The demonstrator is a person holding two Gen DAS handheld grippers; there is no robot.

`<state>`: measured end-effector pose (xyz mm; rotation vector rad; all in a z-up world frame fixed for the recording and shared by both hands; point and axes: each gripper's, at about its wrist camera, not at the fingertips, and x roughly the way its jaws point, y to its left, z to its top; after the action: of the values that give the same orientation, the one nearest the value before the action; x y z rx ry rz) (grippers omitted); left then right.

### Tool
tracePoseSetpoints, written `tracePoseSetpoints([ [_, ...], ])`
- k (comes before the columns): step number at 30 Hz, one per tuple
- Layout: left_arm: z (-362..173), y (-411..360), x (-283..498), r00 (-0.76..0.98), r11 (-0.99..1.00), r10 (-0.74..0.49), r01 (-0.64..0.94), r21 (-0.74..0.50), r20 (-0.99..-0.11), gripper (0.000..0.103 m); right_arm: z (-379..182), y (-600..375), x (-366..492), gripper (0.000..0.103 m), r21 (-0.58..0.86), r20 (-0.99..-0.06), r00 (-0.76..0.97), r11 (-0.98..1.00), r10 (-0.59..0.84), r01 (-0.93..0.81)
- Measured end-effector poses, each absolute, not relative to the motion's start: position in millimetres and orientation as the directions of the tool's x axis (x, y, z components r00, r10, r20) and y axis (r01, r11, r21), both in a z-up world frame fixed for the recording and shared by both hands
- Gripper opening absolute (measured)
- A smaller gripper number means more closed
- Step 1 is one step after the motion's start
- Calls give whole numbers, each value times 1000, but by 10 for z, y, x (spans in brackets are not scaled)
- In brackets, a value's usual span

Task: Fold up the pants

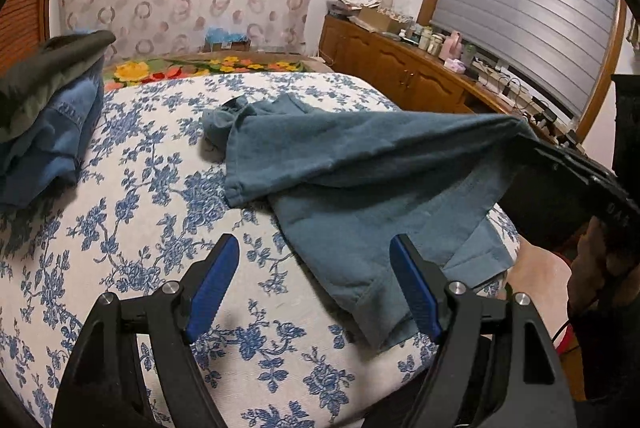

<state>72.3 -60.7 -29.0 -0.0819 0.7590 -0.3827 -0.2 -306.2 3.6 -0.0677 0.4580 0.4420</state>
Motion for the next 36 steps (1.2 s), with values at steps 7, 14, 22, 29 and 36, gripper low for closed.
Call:
tracePoseSetpoints([
  [7, -309, -688, 724, 651, 921, -379, 332, -203, -657, 78, 38, -3153, -165, 6, 48, -452, 815, 922, 364, -385],
  [14, -346, -776, 701, 642, 917, -385, 344, -200, -663, 78, 46, -3188, -327, 6, 76, -453, 822, 934, 345, -350],
  [22, -393, -836, 689, 631, 913, -392, 354, -201, -670, 78, 14, -3213, -397, 6, 87, -491, 814, 947, 310, -308],
  [29, -437, -909, 668, 621, 910, -393, 368, -190, -679, 78, 2, -3292, -402, 6, 86, -515, 806, 953, 292, -291],
  [36, -518, -976, 666, 605, 909, -386, 376, -177, -696, 78, -172, -3343, -394, 6, 99, -578, 769, 959, 273, -266],
])
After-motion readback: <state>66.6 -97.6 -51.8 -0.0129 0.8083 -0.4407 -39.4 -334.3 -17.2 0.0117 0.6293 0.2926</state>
